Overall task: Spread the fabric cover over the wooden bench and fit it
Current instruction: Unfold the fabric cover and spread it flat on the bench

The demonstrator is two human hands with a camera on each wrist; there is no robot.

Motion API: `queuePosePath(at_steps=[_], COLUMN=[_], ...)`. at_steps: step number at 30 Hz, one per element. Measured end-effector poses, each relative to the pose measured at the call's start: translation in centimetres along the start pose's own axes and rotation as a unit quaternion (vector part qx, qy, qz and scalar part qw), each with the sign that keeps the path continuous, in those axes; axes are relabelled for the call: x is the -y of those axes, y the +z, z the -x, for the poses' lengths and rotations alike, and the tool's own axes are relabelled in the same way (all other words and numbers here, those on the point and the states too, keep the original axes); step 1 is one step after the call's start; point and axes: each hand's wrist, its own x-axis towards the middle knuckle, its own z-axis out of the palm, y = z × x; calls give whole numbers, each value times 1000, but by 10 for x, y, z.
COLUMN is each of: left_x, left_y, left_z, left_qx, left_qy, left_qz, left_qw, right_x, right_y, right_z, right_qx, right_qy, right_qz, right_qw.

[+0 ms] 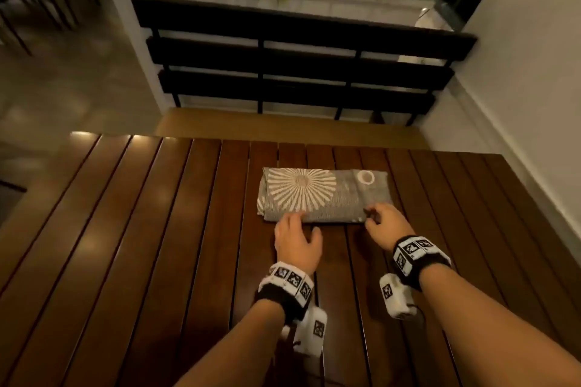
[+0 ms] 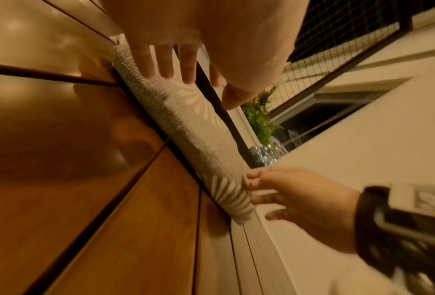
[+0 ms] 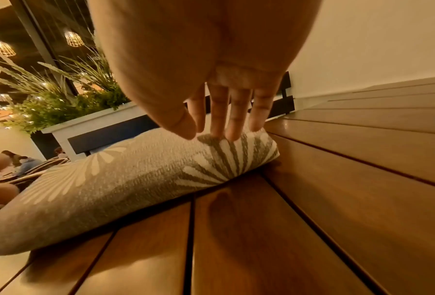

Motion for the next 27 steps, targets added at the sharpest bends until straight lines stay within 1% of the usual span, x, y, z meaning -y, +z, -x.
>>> queuePosePath(at_steps=[1,2,4,7,9,11,13,15,18,20,22,23,25,27], left_x=[0,-2,-7,-3,3,10,14,15,11,15,17,18,19,18], left_y=[1,0,-4,-4,-2,-1,-1,-3,-5,-6,-10,-12,-15,-18], left_z=[-10,-19,-42,-61,-67,-70,-71,-74,-76,-76,-73,-72,-67,-59], left_qx=[-30,-53,-67,-81,-88,-90,-89,-99,-111,-108,-93,-85,-61,-37], left_qy=[-6,-32,-91,-152,-182,-196,-207,-216,-201,-181,-156,-142,-104,-68], left_qz=[-22,-53,-89,-108,-78,-36,-1,-1,-17,10,47,61,74,76], left_qw=[999,997,990,979,976,976,974,971,973,978,982,984,990,994], right_x=[-2,-4,-9,-18,-21,-23,-22,-23,-29,-36,-43,-45,-50,-53], right_y=[1,-1,-4,-6,-8,-10,-12,-12,-14,-15,-18,-19,-23,-25], right_z=[-4,-7,-12,-22,-29,-36,-39,-43,-52,-56,-54,-51,-42,-30], right_qx=[-16,-32,-50,-39,-37,-27,-11,-6,-11,20,46,47,32,9], right_qy=[-1,3,7,15,24,35,41,58,114,123,105,92,52,-15], right_qz=[7,20,48,56,11,-65,-158,-227,-276,-294,-296,-306,-308,-248], right_qw=[1000,999,998,998,999,997,986,972,954,948,948,947,949,969])
